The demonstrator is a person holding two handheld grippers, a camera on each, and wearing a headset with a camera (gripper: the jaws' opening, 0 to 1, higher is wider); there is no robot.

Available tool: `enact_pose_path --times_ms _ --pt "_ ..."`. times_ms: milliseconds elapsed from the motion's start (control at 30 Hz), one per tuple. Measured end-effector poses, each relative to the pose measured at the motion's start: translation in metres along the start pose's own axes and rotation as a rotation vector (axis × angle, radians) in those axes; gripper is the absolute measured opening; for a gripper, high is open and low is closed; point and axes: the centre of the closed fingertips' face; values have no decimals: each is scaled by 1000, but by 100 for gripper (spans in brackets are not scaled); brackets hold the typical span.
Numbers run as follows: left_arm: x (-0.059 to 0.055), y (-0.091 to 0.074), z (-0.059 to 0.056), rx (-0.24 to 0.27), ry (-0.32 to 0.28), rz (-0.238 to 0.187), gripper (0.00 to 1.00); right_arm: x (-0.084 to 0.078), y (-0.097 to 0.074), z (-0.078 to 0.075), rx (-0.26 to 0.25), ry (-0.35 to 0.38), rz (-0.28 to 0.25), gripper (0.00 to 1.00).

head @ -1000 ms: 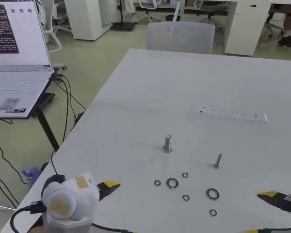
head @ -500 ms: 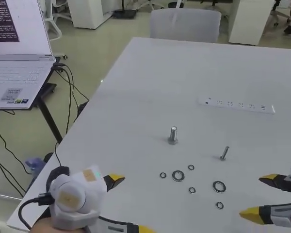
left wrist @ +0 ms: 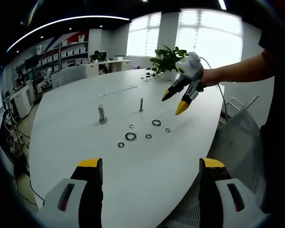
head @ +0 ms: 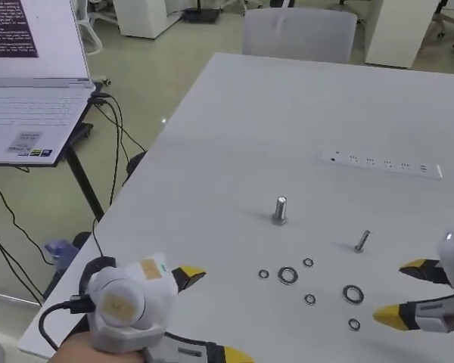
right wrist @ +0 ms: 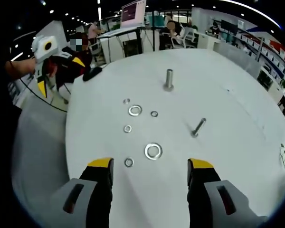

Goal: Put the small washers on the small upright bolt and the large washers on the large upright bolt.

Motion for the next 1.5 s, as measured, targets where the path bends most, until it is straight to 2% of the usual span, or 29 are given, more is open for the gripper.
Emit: enact_pose_path --times_ms 333,433,633,1067,1300,1500 --pt "-6 -1 2 -3 1 12 87 0 20 -5 13 -37 71 58" --pt "-9 0 3 0 14 24 89 -2 26 -2 38 -28 91 56" --pt "-17 1 -1 -19 39 53 92 -6 37 -4 31 -62 136 55" --pt "-15 0 4 -29 46 49 90 -7 59 -5 34 -127 229 48" --pt "-15 -2 5 -41 50 47 89 -12 64 -6 26 -138 287 46" --pt "-16 -3 5 -51 46 48 88 -13 65 -9 11 -143 310 43"
Point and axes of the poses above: the centre of the closed fingertips' face, and the gripper's own axes: y roughly forward along the fingers, z roughly to its left, x roughly out of its top, and after that the axes turned 6 degrees about y, right-handed
